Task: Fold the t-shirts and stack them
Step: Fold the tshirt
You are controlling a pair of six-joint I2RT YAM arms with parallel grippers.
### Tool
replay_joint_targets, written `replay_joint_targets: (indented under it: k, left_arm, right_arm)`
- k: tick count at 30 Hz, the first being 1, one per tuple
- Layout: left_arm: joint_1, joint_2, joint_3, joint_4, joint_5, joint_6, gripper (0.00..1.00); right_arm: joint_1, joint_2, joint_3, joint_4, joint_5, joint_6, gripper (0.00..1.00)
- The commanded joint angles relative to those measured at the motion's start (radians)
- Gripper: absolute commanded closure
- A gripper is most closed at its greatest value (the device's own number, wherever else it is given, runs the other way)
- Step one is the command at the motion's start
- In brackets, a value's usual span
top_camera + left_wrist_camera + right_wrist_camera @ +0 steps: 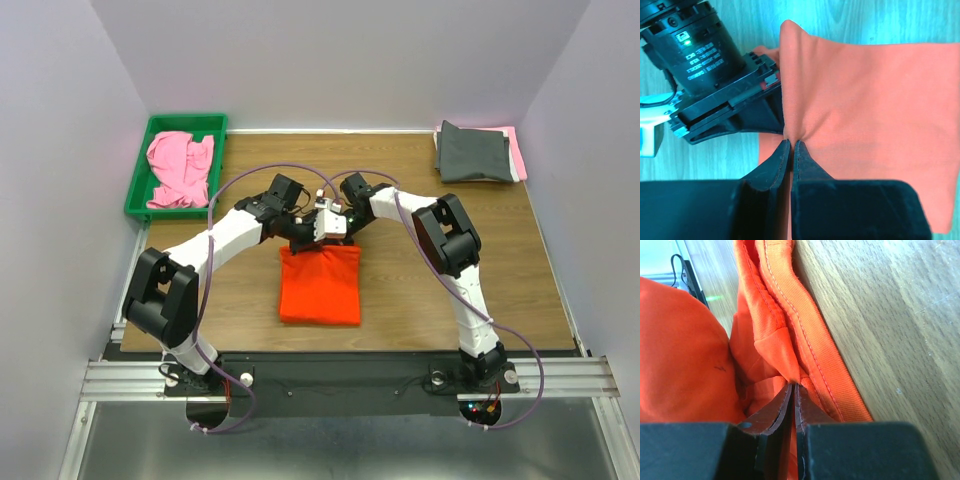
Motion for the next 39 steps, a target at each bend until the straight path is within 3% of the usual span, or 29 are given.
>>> replay_joint_targets:
  k: [1,15,30,39]
  left_arm:
    - [0.001,-0.007,0.034,0.028,-0.018,0.036,1.0]
    - [0.003,0.013,-0.034,0.175,-0.046,0.051,1.0]
    - [0.003,-0.053,-0.08,0.14,-0.017,0.103,1.0]
    - [0.004,-0.062,-0.077,0.127,-0.024,0.122,1.0]
  right_arm:
    - [0.005,-0.01,-0.015,0.009,0.043,-0.04,0.88]
    - [0.005,-0.007,0.014,0.007,0.043,-0.038,0.88]
    - [-0.022,-0.105,0.162,-0.002,0.104,-0.047,0.82]
    - [-0.025,-0.013,0.202,0.001,0.123,-0.08,0.82]
